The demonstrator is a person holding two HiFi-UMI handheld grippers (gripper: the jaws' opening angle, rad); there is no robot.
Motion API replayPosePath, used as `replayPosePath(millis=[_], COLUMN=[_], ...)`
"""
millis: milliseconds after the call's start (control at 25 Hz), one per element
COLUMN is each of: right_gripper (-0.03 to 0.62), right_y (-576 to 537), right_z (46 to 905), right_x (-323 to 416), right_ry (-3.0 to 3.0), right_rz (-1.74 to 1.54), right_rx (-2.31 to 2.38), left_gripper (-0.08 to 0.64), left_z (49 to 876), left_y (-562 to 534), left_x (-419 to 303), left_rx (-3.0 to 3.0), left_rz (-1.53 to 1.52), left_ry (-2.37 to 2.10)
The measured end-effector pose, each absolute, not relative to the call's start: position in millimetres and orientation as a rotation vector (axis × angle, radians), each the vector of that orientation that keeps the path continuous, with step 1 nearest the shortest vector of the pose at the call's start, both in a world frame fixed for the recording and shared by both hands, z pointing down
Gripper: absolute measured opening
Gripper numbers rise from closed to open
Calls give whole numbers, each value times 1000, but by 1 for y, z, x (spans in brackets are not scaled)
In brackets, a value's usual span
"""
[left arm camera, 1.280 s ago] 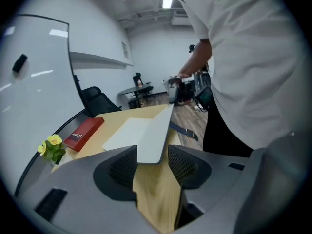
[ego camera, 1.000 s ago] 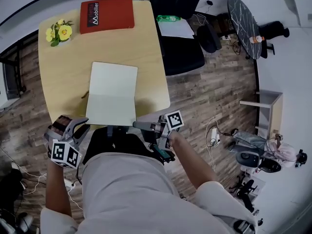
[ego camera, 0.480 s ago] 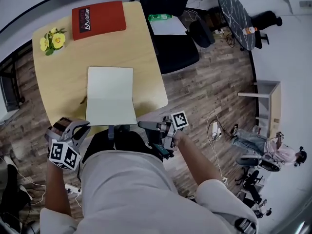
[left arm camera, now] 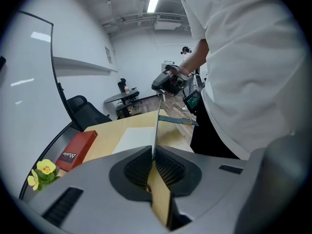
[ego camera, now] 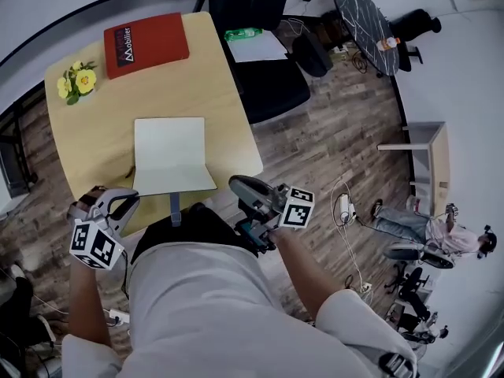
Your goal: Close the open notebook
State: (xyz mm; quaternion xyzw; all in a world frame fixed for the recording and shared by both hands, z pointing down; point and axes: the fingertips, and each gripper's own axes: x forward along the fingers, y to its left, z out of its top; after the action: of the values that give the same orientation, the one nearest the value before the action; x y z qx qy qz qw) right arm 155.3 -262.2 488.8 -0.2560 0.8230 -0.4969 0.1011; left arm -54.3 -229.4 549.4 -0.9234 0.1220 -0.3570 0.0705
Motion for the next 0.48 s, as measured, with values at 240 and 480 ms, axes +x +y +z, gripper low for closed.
replayPosePath(millis=[240, 480], right_gripper=[25, 23], right_y=[-294, -319], right_z=[467, 453], right_x=[172, 182], right_ry=[2661, 2789], right_rz=[-982, -543], right_rx=[-1128, -1390], left_gripper=[20, 20], left_z=[541, 536], left_y=[-256, -284], left_x=[-54, -52], left_rx=[-2804, -2846], left_rz=[-1050, -1029], left_ry=[400, 432])
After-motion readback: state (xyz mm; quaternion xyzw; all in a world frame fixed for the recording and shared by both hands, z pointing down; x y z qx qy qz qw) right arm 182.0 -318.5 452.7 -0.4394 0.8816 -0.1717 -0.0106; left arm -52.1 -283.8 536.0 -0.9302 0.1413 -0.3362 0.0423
